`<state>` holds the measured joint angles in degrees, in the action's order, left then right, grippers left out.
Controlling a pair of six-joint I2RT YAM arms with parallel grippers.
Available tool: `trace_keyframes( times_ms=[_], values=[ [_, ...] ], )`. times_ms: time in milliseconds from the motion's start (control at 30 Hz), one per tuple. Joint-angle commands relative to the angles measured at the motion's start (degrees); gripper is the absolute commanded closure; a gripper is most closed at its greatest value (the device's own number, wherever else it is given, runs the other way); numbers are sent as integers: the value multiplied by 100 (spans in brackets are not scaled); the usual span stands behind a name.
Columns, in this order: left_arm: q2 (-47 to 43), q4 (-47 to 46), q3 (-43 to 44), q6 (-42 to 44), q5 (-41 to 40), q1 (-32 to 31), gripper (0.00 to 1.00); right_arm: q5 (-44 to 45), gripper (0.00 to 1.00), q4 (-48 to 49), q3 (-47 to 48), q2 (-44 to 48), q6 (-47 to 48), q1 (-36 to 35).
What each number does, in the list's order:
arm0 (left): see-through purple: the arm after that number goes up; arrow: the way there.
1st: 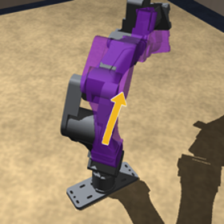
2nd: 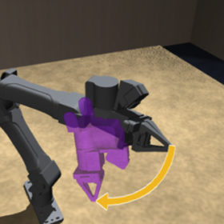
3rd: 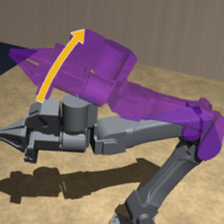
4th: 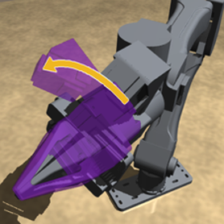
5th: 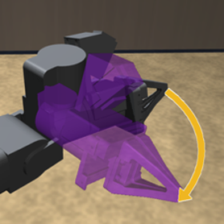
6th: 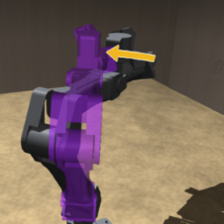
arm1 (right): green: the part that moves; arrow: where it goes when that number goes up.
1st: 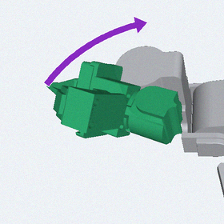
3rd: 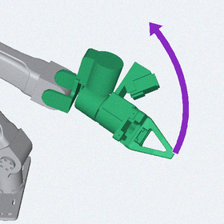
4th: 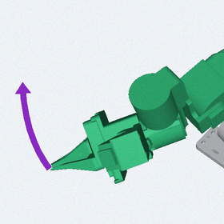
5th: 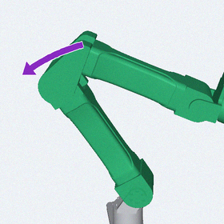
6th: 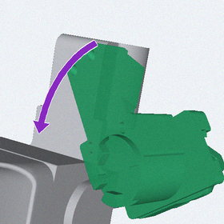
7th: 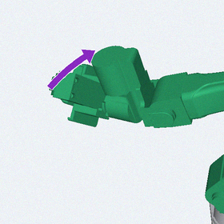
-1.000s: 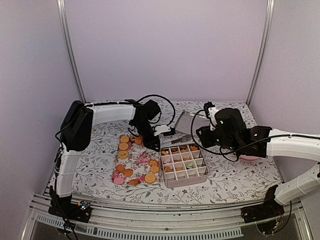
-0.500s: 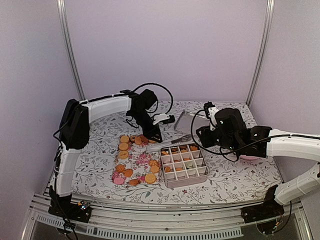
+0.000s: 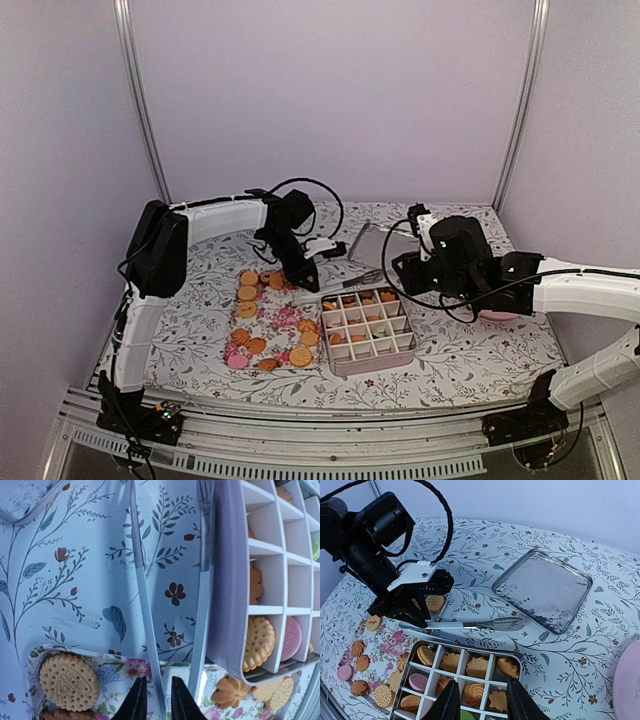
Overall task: Pack the cookies
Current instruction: Clamp at the center of the board.
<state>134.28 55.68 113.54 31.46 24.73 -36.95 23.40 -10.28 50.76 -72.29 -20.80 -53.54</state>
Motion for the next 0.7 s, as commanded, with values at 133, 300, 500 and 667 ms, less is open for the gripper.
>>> trace_keyframes(
  times_ms=[133,300,500,667],
  values=[
    [-25,-81,-327,148,-331,-140,85,-28,66,44,-14,11,-56,39],
    [-118,-179,-594,176,-416,-222,89,-28,66,53,-23,-3,-49,44],
    [-296,-299,-809,154,-551,-316,98,-38,66,77,-28,-64,-48,45],
    [-485,-470,-995,141,-899,-403,100,-29,66,88,-20,-92,-23,44]
  ],
)
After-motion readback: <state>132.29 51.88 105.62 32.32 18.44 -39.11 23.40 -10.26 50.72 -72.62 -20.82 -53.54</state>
